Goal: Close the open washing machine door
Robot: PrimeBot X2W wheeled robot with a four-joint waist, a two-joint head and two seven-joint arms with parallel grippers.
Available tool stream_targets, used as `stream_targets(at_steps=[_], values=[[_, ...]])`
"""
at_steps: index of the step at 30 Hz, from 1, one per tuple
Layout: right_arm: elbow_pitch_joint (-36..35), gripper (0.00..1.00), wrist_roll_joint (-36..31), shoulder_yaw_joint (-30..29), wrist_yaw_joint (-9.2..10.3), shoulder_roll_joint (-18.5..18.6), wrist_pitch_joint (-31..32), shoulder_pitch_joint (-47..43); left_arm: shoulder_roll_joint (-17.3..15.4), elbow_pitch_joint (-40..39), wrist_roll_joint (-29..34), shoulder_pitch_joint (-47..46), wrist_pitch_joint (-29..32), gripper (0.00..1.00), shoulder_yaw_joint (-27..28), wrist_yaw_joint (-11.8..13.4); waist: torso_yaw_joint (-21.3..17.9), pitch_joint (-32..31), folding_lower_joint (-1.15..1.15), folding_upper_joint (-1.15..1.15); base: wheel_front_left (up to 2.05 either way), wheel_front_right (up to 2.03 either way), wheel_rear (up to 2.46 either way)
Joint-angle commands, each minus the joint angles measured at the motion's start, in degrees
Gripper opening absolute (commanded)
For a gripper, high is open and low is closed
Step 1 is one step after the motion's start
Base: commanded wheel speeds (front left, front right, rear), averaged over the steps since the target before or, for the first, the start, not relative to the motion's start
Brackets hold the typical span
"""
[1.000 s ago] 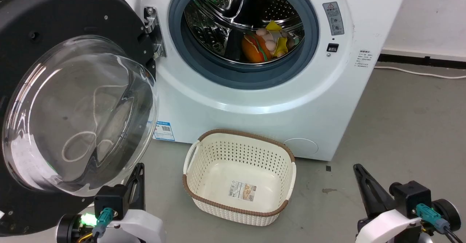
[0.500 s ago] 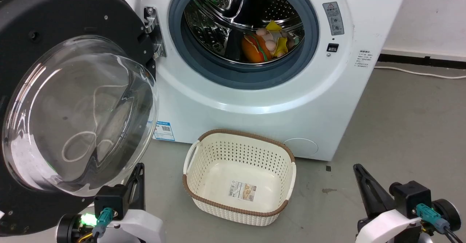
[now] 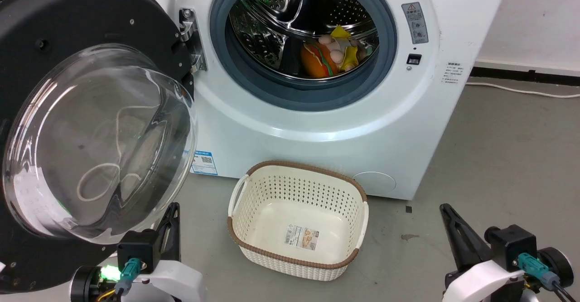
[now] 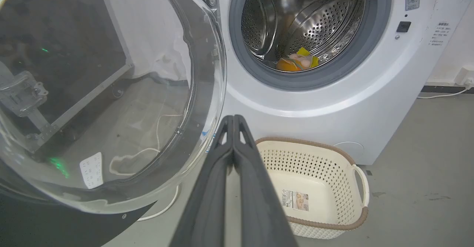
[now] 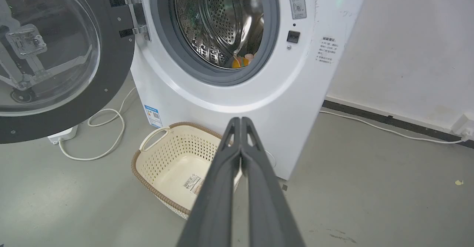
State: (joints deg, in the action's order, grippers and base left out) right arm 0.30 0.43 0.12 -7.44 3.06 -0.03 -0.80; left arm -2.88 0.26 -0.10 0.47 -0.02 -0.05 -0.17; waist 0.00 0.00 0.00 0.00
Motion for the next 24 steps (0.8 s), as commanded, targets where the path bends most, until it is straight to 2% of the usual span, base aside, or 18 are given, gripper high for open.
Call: stream_targets(at_steps=[1,3,4,24], values=[[-0.30,0.00,-0.43,-0.12,-0.05,-0.18,0.03,0.80,0.01,-0.26,0.10,-0.47,0.02,0.00,0.05,0.17,0.00,0.00,0.00,0.00,0.00,0.00,0.00],[-0.30,0.00,-0.43,-0.12,-0.05,-0.18,0.03,0.80,0.01,-0.26,0.10,-0.47,0.02,0.00,0.05,0.17,0.00,0.00,0.00,0.00,0.00,0.00,0.00],[0.00,1.00,0.05,0.00,0.00,0.00,-0.02,-0.01,0.00,0.01,0.00,0.00,-0.02,1.00,-0.02,0.00,0.00,0.00,0.00,0.00,0.00,0.00,0.00],[-0.67,1.00,2.23,-1.18,-0.01,-0.03,-2.14,-0.69,-0.04,-0.29,-0.22,-0.13,-2.14,1.00,-1.00,-0.48,1.48,-0.18,0.00,0.00,0.00,0.00,0.00]])
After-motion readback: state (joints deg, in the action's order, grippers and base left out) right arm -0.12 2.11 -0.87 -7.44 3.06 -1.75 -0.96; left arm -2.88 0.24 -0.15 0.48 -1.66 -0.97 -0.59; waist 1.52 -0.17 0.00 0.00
